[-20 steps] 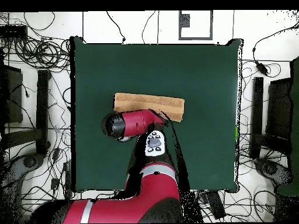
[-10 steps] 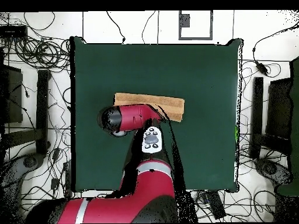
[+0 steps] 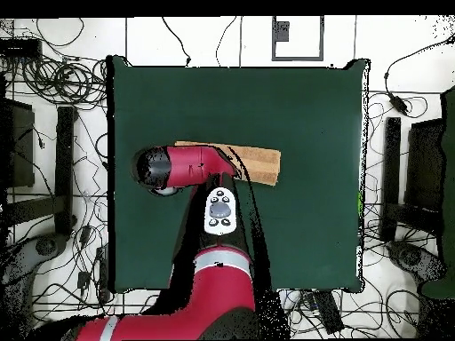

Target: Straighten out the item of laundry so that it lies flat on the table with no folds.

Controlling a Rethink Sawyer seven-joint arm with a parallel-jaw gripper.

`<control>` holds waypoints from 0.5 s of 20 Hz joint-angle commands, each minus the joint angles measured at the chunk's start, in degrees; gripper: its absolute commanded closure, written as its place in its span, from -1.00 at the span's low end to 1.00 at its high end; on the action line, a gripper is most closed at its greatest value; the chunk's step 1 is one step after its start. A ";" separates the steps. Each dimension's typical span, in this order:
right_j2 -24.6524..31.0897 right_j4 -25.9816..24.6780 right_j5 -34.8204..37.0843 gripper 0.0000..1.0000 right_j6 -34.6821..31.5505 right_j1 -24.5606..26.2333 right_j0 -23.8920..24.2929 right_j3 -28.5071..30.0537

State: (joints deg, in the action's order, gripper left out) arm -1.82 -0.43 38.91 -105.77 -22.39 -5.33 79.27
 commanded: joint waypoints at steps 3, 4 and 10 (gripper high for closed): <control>5.17 3.68 5.43 -1.00 -8.77 -0.89 -3.09 -3.60; 5.18 3.80 4.21 -1.00 -9.04 -0.54 -3.06 -3.30; 4.46 4.20 -1.44 -1.00 -11.09 1.29 -3.08 -1.49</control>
State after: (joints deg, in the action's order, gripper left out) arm -1.81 1.17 39.65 -105.77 -24.83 -6.56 76.52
